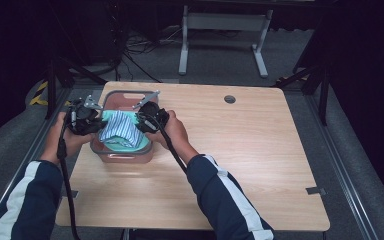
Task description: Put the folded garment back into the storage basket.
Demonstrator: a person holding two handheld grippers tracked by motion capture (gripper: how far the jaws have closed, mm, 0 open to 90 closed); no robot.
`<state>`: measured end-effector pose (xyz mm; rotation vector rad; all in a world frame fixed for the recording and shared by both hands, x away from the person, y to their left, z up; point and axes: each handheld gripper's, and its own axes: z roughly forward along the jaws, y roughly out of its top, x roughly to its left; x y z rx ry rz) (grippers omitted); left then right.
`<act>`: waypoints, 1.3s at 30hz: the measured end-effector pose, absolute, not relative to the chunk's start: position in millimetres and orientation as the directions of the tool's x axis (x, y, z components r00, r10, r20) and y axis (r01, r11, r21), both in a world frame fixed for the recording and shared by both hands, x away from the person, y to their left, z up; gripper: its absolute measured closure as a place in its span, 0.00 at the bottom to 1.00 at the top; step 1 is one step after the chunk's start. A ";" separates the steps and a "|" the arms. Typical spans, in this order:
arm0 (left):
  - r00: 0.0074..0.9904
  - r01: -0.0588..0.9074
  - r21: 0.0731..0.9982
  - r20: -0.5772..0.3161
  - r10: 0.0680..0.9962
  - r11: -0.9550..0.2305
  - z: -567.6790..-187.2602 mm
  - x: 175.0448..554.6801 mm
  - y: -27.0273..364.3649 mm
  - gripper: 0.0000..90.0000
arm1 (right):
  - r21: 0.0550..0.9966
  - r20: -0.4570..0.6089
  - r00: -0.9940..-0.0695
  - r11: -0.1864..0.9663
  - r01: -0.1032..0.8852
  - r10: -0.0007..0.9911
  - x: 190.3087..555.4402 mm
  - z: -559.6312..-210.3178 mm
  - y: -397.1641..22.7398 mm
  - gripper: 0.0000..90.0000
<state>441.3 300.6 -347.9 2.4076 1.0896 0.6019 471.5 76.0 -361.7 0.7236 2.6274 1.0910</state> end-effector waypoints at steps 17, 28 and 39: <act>0.595 0.615 0.504 0.209 0.776 -0.607 -372.4 448.3 293.9 0.90 | 0.676 0.006 -0.863 0.634 0.376 0.506 478.1 -389.6 85.7 0.86; 0.589 0.609 0.516 0.216 0.779 -0.603 -372.6 445.3 293.2 0.76 | 0.669 -0.019 -0.855 0.642 0.374 0.518 477.7 -389.4 83.3 0.82; 0.622 0.542 0.578 0.212 0.754 -0.610 -358.2 426.4 280.7 0.73 | 0.678 -0.060 -0.856 0.650 0.342 0.513 469.8 -378.4 70.0 0.77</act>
